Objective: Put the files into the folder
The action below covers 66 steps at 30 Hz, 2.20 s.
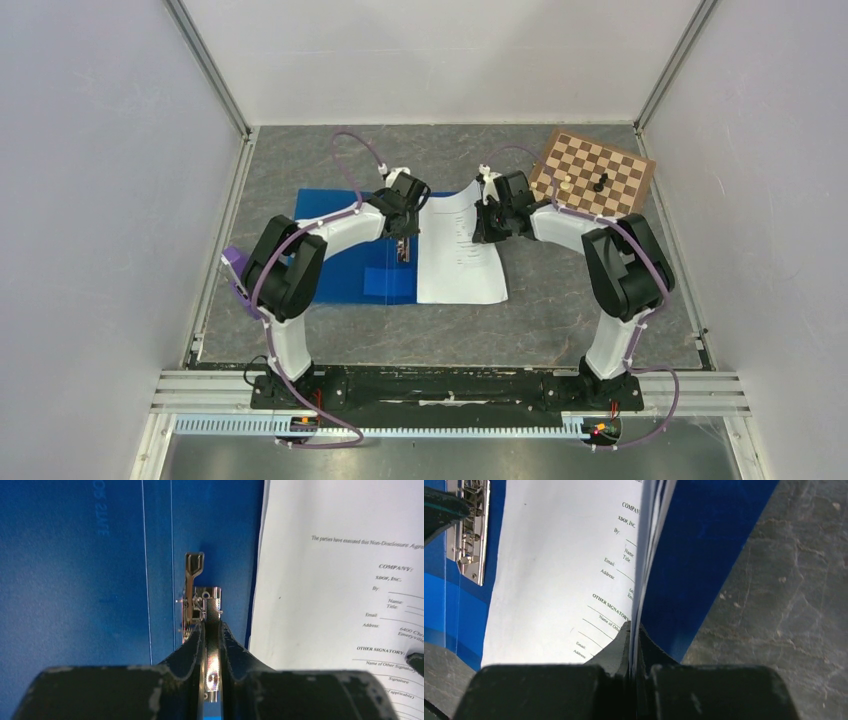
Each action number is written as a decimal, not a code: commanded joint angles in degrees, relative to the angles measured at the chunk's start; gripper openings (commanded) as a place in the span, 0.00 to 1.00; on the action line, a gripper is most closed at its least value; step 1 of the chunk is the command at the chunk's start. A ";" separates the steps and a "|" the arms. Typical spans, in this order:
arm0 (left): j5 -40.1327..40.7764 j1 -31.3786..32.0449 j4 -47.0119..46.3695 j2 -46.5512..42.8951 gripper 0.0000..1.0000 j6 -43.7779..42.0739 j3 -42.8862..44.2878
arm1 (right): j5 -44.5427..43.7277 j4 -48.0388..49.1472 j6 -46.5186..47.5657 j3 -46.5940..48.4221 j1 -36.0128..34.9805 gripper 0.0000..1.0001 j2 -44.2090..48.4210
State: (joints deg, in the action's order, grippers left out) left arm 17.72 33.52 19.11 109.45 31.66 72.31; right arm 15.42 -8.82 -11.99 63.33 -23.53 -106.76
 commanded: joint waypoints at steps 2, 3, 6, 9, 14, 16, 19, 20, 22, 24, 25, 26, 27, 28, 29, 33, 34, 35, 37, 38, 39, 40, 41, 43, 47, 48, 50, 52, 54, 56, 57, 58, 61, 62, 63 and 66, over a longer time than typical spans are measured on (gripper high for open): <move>-2.24 2.23 2.04 -6.17 0.02 8.62 -4.77 | -1.86 1.86 -0.19 -4.09 0.02 0.00 7.49; -2.33 2.81 1.99 -6.87 0.02 9.65 -5.85 | -2.26 1.83 -0.34 -5.11 -0.02 0.00 8.49; -2.42 5.50 1.83 -8.68 0.02 11.51 -7.16 | -3.30 1.83 -0.46 -8.20 0.16 0.00 11.89; -2.17 8.42 1.91 -9.29 0.02 13.63 -7.51 | -4.15 1.66 -0.60 -11.02 0.33 0.00 15.32; -0.49 11.58 1.88 -10.18 0.02 18.89 -8.15 | -5.04 1.04 -0.91 -13.66 1.09 0.00 19.97; 0.10 12.26 2.16 -10.99 0.02 20.54 -8.24 | -4.84 0.43 -0.83 -13.54 1.45 0.00 20.85; 1.08 13.27 2.53 -11.78 0.02 22.04 -8.20 | -3.16 0.10 -0.96 -13.15 2.14 0.00 21.20; 1.18 13.46 2.51 -11.78 0.02 21.85 -8.03 | -2.49 0.13 -1.19 -13.06 2.36 0.00 21.11; 1.52 13.53 2.59 -11.50 0.03 20.90 -7.51 | -0.94 0.29 -1.60 -12.67 2.83 0.00 20.65; 1.75 13.50 2.77 -11.52 0.10 19.77 -7.20 | 0.22 0.37 -1.87 -12.32 3.18 0.00 20.22; 1.71 13.50 2.68 -11.68 0.13 19.14 -7.11 | 0.62 0.40 -1.77 -12.07 3.31 0.00 19.79; 1.75 13.48 2.62 -11.78 0.14 18.65 -7.10 | 1.25 0.38 -1.80 -11.77 3.52 0.00 19.29; 1.67 13.50 2.47 -11.75 0.16 18.13 -7.10 | 1.88 0.41 -1.89 -11.59 3.78 0.00 18.70; 1.47 13.42 2.42 -11.71 0.18 17.49 -6.98 | 2.29 0.62 -2.01 -11.35 3.86 0.00 18.25; 1.25 13.42 2.46 -11.63 0.19 16.94 -6.76 | 2.77 0.87 -2.02 -11.25 3.93 0.00 17.86; -0.36 13.42 1.98 -10.78 0.25 14.78 -5.73 | 5.50 1.71 -1.05 -10.66 3.93 0.00 16.02; -0.70 13.42 2.00 -10.67 0.29 14.39 -5.46 | 5.85 1.60 -0.61 -10.44 3.93 0.00 15.39; -0.99 13.42 2.04 -10.54 0.33 13.84 -5.22 | 5.91 1.61 -0.14 -10.35 3.93 0.00 14.98; -1.04 13.34 2.24 -11.04 0.39 13.32 -5.06 | 5.16 1.53 0.45 -10.42 3.93 0.00 14.39; -0.74 13.33 2.47 -11.55 0.42 13.09 -5.12 | 5.19 1.37 0.73 -10.42 3.93 0.00 13.95; -0.35 13.33 2.58 -12.30 0.45 12.95 -5.36 | 5.15 1.34 0.89 -10.46 3.93 0.00 13.64; -0.15 13.17 2.81 -13.29 0.46 12.77 -5.66 | 5.28 1.33 0.93 -10.55 3.93 0.00 13.35; 0.16 12.99 3.15 -14.42 0.46 12.64 -5.89 | 5.24 1.41 1.07 -10.72 3.89 0.00 13.17; 1.03 12.55 4.01 -16.46 0.46 12.30 -6.82 | 5.40 1.50 1.22 -10.77 3.90 0.00 12.69; 1.22 10.79 4.61 -19.45 0.36 12.79 -10.79 | 6.19 1.59 1.63 -10.73 3.93 0.00 12.24; 1.02 10.17 4.62 -19.76 0.29 13.32 -12.21 | 6.33 1.60 1.70 -10.69 3.93 0.00 12.19; 0.45 9.58 4.00 -20.20 0.11 14.48 -14.79 | 6.56 1.61 2.05 -10.68 3.97 0.00 12.09; 0.01 9.46 2.90 -20.48 0.02 15.83 -17.20 | 6.73 1.51 2.33 -10.68 3.98 0.00 11.91; -0.99 9.46 1.26 -20.10 0.02 17.33 -19.16 | 6.98 1.43 2.42 -10.77 3.93 0.00 11.76; -1.69 9.46 -0.20 -19.13 0.02 18.74 -20.37 | 7.06 1.25 2.62 -10.86 3.87 0.00 11.68; -1.88 9.47 -1.04 -18.72 0.02 19.31 -20.77 | 6.95 1.08 2.75 -10.87 3.80 0.00 11.67; -2.13 9.46 -1.99 -18.17 0.02 20.00 -21.18 | 6.83 0.96 2.81 -10.93 3.84 0.00 11.89; -3.96 9.53 -4.97 -16.60 0.02 21.67 -21.59 | 6.86 0.72 3.03 -11.04 3.72 0.00 12.05; -4.68 9.55 -5.64 -16.03 0.02 22.13 -21.56 | 6.82 0.63 3.06 -11.04 3.75 0.00 12.13; -5.02 9.63 -6.32 -15.51 0.02 22.57 -21.44 | 6.70 0.48 3.24 -11.01 3.57 0.00 12.23; -5.12 10.14 -7.33 -14.25 0.02 24.16 -21.34 | 6.51 0.27 3.34 -11.25 3.24 0.00 12.58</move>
State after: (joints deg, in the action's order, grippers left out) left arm 13.39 42.94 16.71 93.86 51.18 50.81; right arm 21.17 -9.08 -9.98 50.68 -19.68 -94.72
